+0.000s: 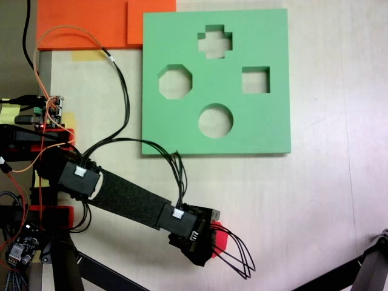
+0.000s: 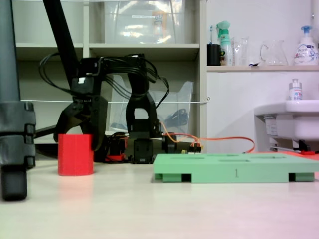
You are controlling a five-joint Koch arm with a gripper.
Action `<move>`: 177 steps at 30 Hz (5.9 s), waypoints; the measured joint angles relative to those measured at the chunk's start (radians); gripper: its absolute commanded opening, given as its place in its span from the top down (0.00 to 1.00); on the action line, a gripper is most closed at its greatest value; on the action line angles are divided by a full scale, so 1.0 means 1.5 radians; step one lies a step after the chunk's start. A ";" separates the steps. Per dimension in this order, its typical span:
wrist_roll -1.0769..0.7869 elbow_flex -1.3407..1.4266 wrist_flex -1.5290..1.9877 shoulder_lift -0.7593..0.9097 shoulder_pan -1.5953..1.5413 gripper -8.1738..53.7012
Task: Put the octagonal pillar block into the corresponding hole
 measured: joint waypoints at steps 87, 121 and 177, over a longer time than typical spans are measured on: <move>0.240 0.172 -0.238 0.204 -0.856 0.57; 0.049 0.285 -0.358 0.234 -0.893 0.54; 0.111 0.499 -0.463 0.249 -0.879 0.17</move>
